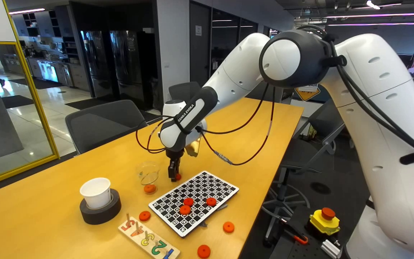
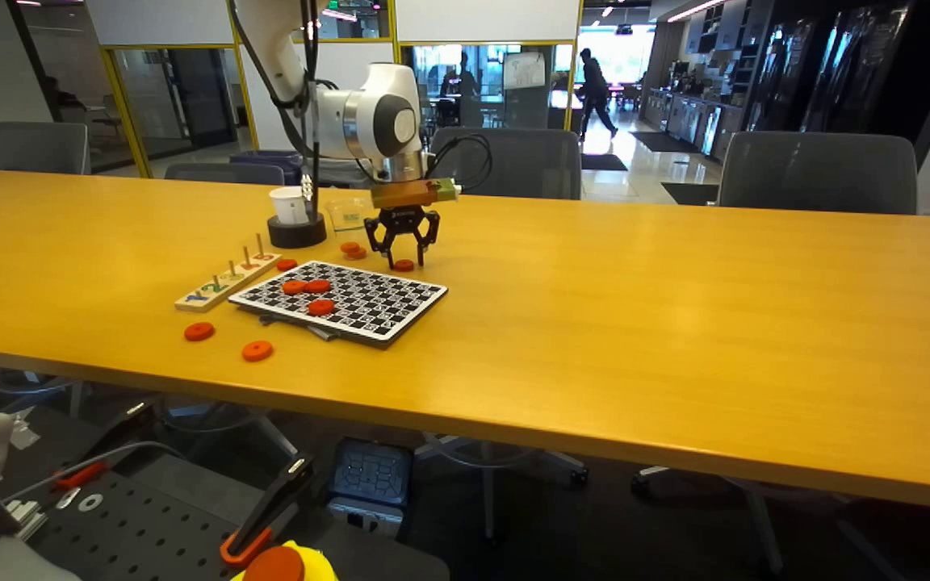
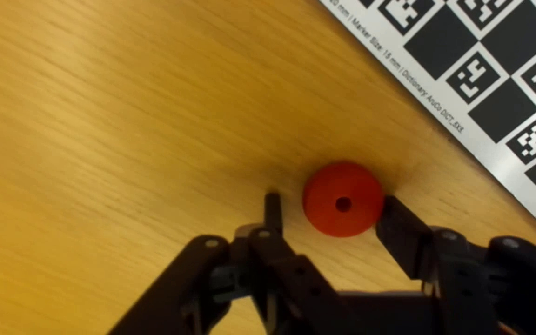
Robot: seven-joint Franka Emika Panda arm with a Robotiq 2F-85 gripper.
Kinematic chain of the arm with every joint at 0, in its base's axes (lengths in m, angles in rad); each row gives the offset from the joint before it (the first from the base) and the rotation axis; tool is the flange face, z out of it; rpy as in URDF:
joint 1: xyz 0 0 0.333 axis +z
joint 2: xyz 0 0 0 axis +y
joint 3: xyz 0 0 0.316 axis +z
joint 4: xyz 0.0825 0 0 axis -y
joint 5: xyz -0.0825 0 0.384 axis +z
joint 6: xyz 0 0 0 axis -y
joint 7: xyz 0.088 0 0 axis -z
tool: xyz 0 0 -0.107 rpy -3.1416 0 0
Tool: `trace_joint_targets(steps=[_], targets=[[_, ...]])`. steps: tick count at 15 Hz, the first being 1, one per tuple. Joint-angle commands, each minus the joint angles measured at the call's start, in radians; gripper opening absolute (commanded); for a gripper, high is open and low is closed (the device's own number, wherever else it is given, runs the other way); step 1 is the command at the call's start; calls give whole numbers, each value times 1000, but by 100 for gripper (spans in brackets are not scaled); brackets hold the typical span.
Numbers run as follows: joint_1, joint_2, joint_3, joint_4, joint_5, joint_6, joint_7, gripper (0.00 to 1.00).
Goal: Pick up all the orange objects from the checkers board and the table, and put them in two cups
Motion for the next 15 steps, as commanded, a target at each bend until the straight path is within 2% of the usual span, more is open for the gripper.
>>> trace_joint_targets(steps=[1,2,10,15], targets=[[0,2,0,15,-3,-2,32,27],[1,-1,-1,14,-4,-6,37,20],[28,-114,-11,-5,-34,-45,97,21],[121,-220,-32,39,-128,-147,186,21]])
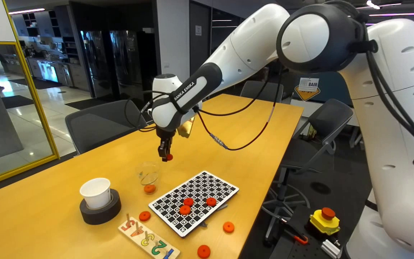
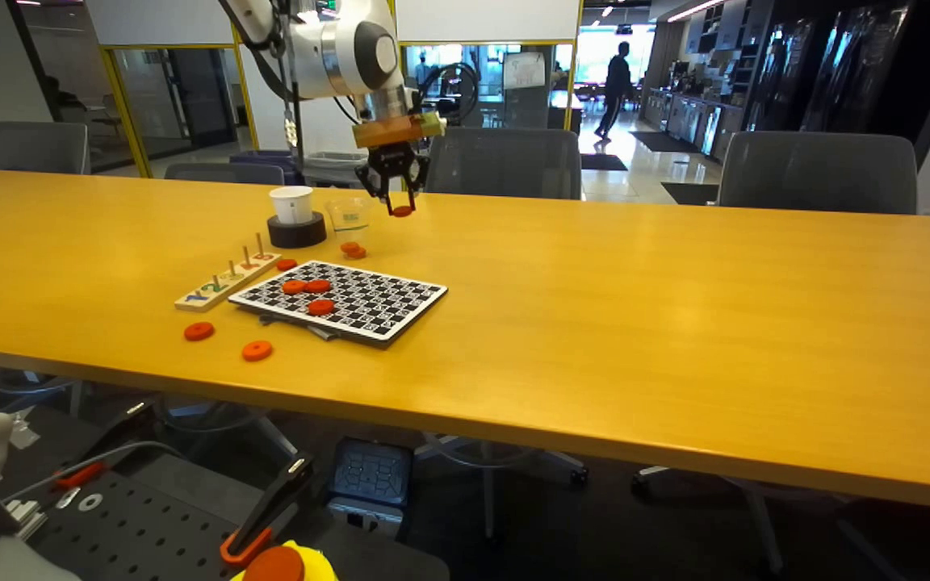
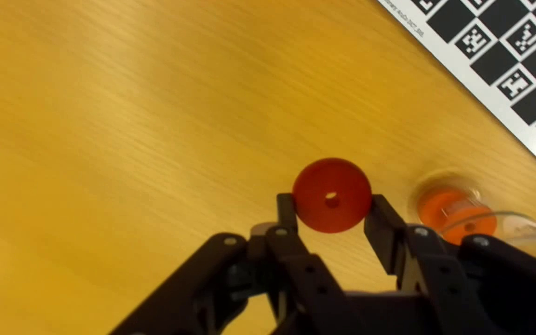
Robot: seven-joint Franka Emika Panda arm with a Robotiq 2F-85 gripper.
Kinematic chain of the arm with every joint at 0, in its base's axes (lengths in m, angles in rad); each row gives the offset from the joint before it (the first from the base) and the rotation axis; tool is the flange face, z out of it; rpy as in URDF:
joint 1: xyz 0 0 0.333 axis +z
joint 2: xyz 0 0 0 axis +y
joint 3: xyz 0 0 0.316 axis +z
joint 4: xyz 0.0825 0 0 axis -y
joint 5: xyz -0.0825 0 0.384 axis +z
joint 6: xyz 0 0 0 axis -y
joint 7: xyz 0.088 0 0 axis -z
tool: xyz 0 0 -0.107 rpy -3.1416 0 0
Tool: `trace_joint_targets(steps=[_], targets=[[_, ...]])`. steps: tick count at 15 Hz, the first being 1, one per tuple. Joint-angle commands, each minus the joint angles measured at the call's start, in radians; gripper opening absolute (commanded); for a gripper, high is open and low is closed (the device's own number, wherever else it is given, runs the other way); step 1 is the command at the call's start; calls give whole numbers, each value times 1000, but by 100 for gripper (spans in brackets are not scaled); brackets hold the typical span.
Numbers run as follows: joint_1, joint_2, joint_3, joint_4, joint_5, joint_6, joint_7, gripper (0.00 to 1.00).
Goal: Pick up all the orange objects from the checkers board and the table, and put them in two cups
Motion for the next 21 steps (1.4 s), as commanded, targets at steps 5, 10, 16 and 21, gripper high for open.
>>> trace_joint_targets(steps=[5,10,16,21], targets=[[160,-49,13,153,-131,-198,85,21],[219,52,64,283,-105,-229,36,21],[253,174,100,423,-93,-259,-38,21],[269,246,118,524,-87,-290,-98,21]])
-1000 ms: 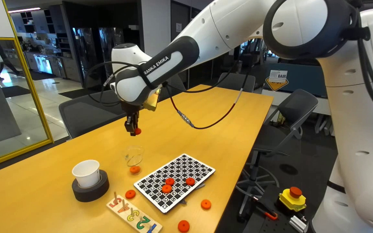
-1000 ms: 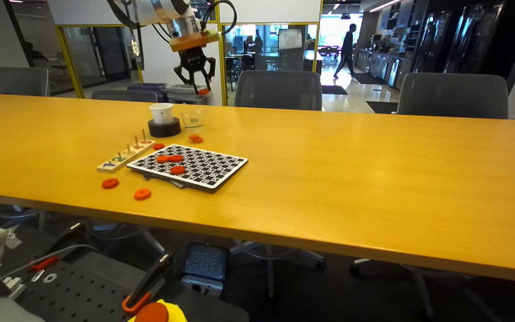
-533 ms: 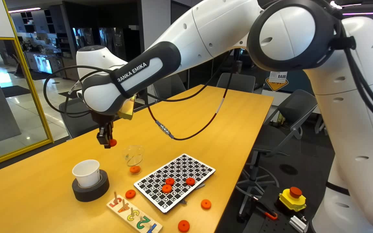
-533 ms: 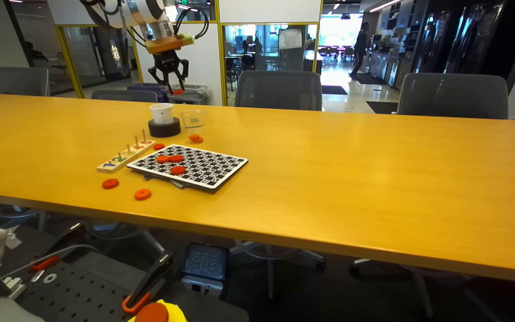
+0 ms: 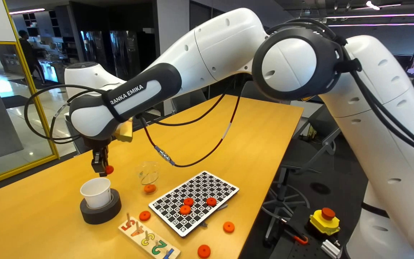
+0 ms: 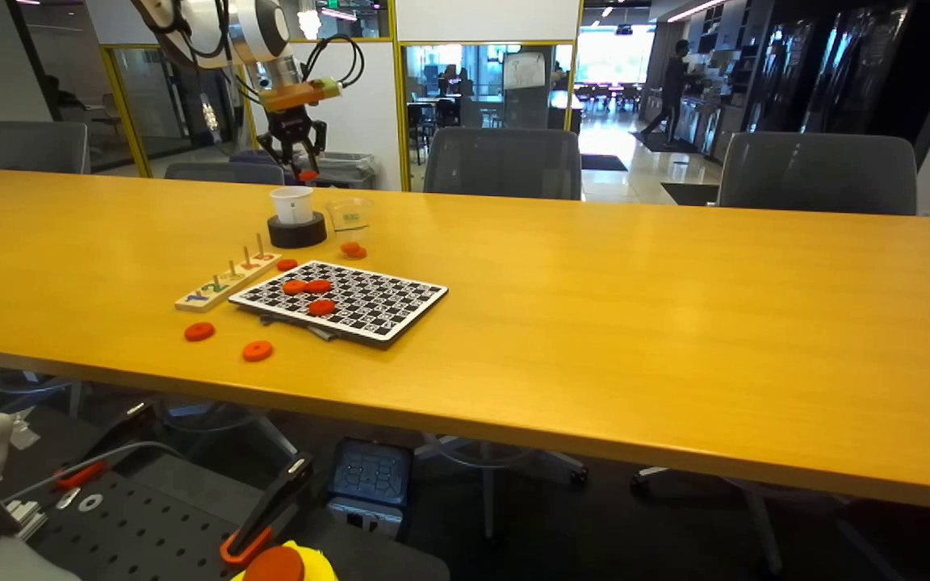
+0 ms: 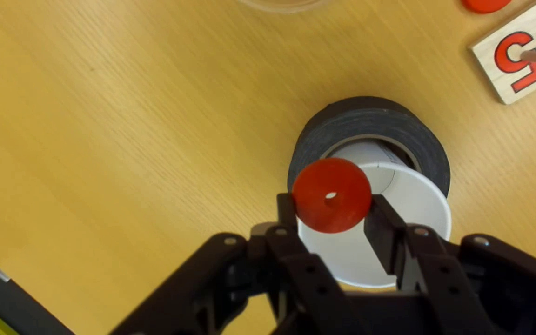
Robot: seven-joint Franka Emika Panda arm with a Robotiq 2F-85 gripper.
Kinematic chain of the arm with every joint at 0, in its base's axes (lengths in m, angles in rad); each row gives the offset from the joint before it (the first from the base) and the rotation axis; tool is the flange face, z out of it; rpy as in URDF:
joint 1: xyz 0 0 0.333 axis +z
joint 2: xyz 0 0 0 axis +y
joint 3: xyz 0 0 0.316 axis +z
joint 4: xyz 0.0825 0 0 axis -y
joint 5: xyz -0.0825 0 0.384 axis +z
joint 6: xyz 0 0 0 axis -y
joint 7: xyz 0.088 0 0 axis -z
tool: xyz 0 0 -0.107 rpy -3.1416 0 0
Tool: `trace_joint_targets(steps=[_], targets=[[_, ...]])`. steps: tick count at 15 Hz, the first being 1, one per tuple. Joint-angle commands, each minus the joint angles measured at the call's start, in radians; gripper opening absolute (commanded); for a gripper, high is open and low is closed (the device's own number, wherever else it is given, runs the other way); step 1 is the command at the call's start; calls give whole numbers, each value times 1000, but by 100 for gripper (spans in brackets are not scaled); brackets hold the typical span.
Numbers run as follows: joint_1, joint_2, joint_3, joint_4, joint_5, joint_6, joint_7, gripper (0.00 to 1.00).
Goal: Pick up all the orange objects from the checkers board and the table, and put them in two cups
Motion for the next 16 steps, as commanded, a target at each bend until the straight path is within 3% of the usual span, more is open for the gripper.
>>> trace_joint_targets(steps=[1,14,15,16], targets=[[14,69,18,130,19,-59,-60,21],[28,163,51,250,93,-125,-160,23],[30,167,48,258,95,-137,-159,67],[30,169,47,265,97,-144,-158,68]])
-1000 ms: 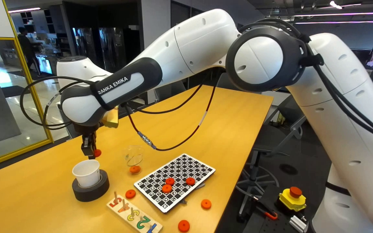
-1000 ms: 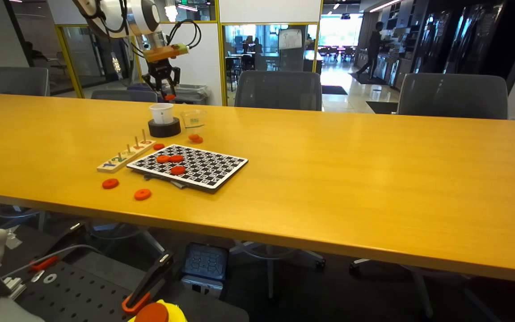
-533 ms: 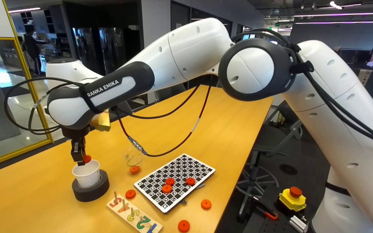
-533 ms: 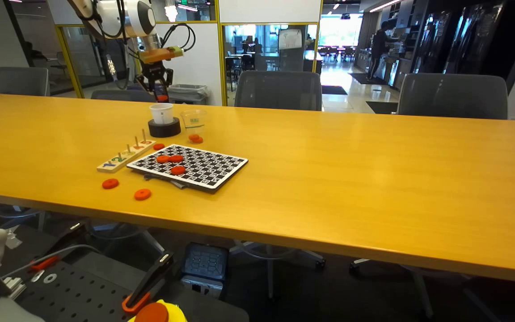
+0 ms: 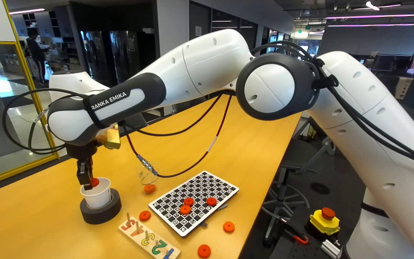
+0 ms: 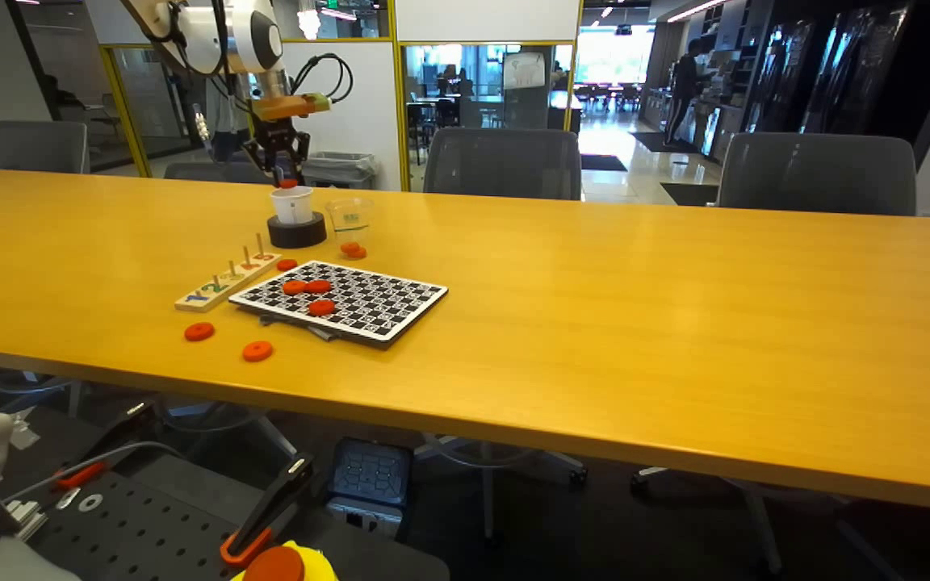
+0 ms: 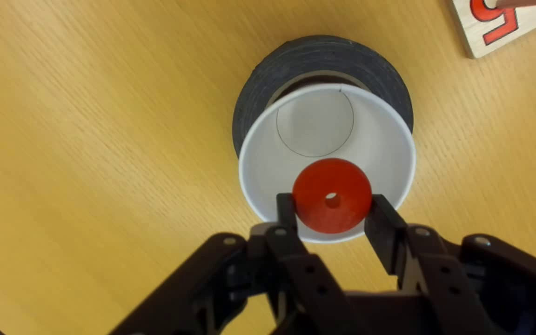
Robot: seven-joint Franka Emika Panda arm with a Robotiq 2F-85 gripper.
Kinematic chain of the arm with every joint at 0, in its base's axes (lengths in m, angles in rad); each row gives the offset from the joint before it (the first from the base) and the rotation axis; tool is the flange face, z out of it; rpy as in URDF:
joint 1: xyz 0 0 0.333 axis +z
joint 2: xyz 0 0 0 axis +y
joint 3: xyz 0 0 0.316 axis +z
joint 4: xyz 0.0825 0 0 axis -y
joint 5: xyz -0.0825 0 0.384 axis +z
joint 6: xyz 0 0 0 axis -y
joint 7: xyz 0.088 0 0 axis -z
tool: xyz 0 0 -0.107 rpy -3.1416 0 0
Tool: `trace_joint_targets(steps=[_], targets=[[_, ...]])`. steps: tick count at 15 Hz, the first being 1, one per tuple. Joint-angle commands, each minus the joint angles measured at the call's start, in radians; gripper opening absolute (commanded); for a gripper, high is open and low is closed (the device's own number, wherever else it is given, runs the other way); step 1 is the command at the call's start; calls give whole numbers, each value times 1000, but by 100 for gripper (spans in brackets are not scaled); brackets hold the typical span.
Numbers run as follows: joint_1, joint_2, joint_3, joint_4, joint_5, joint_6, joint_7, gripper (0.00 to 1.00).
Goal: Pick up all the orange objects from the checkers board and the table, and put them in two cups
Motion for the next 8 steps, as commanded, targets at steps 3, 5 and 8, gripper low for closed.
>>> trace_joint_targets(steps=[3,5,8], targets=[[-2,25,7,72,20,-60,-19,88],[-2,5,5,51,15,-52,-10,100],[-5,-52,-5,-22,5,-15,24,100]])
